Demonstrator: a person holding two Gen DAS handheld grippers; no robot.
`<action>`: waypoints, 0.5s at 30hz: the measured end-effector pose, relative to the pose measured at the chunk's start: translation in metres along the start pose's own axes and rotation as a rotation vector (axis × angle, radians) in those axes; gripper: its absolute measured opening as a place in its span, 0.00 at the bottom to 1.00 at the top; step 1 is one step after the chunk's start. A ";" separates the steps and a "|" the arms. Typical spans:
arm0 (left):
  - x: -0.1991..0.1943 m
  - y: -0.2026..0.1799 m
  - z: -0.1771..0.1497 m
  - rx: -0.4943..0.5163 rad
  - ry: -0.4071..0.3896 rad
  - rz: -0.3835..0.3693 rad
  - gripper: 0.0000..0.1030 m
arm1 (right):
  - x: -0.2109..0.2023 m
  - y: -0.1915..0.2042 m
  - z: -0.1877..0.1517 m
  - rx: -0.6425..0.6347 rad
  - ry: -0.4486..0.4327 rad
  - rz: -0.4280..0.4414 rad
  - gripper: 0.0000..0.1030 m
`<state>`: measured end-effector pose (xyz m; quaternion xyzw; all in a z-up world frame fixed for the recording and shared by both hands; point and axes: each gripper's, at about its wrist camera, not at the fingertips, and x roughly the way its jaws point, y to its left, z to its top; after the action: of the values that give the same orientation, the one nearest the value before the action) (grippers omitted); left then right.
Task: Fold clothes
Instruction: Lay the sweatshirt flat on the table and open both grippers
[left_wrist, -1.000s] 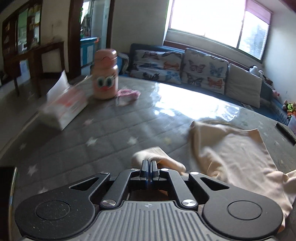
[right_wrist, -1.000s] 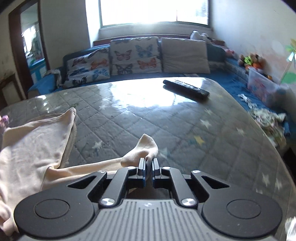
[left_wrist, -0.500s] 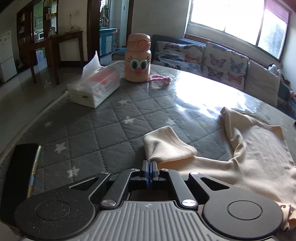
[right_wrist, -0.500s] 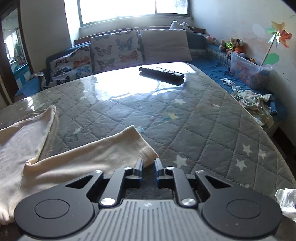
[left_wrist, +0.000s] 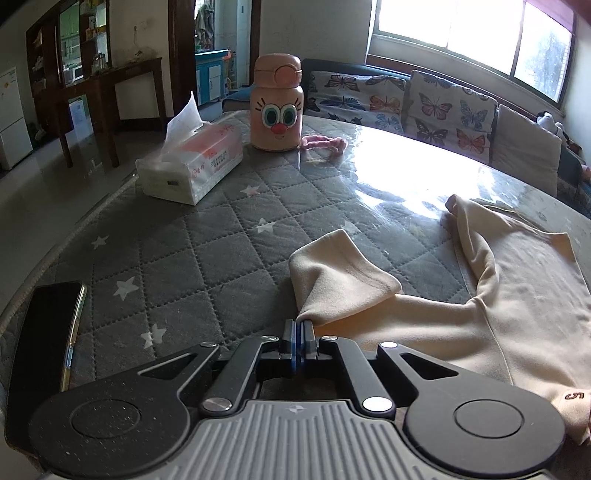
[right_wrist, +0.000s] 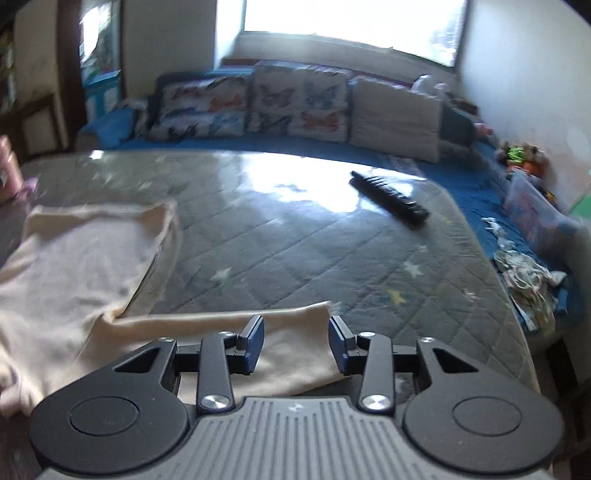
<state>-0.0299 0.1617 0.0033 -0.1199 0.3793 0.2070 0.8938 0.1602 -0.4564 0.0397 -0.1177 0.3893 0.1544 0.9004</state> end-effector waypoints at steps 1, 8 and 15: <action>0.000 0.001 0.000 -0.003 0.000 0.006 0.06 | 0.003 0.005 0.001 -0.022 0.018 0.016 0.37; -0.007 0.002 -0.002 0.014 -0.004 0.012 0.05 | 0.041 0.032 -0.013 -0.001 0.068 0.108 0.38; -0.028 -0.055 -0.016 0.212 -0.022 -0.182 0.06 | 0.052 0.054 -0.021 -0.058 0.085 0.119 0.42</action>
<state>-0.0320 0.0989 0.0153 -0.0564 0.3770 0.0853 0.9206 0.1604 -0.4041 -0.0180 -0.1270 0.4290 0.2137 0.8684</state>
